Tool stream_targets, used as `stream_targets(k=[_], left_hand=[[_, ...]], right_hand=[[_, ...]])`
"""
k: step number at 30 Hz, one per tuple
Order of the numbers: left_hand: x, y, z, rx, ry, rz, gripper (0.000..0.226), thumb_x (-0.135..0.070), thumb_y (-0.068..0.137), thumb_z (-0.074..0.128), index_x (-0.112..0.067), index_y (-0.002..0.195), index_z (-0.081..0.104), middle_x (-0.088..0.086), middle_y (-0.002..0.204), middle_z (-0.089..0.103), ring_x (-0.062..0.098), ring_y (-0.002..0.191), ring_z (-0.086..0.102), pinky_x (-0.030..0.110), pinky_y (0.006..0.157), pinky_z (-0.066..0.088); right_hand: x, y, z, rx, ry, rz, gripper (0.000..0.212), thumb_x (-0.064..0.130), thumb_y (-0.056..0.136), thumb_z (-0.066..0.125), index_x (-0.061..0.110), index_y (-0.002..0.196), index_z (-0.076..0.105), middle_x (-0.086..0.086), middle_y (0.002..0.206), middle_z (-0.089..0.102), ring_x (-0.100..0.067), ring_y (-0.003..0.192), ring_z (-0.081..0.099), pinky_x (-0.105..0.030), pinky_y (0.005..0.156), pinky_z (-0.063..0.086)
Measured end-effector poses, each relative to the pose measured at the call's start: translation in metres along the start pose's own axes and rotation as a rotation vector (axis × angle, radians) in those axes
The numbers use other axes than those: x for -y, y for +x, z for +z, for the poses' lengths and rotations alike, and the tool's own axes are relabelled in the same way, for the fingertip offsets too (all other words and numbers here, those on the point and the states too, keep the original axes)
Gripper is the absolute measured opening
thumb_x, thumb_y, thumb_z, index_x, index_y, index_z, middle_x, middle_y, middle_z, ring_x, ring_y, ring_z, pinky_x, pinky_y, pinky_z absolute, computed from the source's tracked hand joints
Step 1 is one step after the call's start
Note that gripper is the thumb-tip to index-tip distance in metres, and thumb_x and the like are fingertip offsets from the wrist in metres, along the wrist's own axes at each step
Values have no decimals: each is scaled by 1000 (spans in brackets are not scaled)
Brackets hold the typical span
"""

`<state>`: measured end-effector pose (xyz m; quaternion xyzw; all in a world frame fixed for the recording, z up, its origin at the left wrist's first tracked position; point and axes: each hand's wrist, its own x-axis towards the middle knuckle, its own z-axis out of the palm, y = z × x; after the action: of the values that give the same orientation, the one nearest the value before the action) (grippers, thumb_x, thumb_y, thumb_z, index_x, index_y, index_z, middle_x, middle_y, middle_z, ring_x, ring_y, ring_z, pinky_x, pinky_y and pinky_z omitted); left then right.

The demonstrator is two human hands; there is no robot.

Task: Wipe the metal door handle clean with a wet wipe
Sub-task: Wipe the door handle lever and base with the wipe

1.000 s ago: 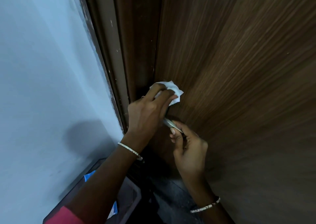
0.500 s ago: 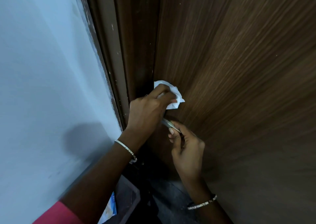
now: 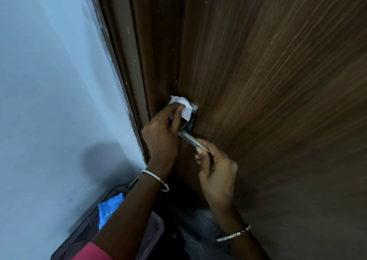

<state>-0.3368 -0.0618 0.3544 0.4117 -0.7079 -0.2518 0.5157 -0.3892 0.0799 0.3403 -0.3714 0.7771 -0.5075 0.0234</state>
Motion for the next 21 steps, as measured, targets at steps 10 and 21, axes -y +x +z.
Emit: stream_targets(k=[10, 21], left_hand=[[-7, -18, 0, 44, -64, -115, 16, -29, 85, 75, -19, 98, 80, -4, 96, 79, 9, 79, 72, 22, 76, 55], [-12, -20, 8, 99, 104, 322, 12, -19, 88, 72, -10, 94, 78, 6, 97, 76, 21, 79, 73, 36, 59, 59]], right_hand=[[1, -1, -1, -1, -33, -27, 24, 12, 97, 63, 17, 119, 72, 2, 91, 76, 3, 79, 71, -7, 69, 53], [-7, 0, 4, -37, -8, -31, 23, 10, 97, 63, 17, 116, 73, 4, 90, 76, 1, 78, 72, -26, 66, 61]])
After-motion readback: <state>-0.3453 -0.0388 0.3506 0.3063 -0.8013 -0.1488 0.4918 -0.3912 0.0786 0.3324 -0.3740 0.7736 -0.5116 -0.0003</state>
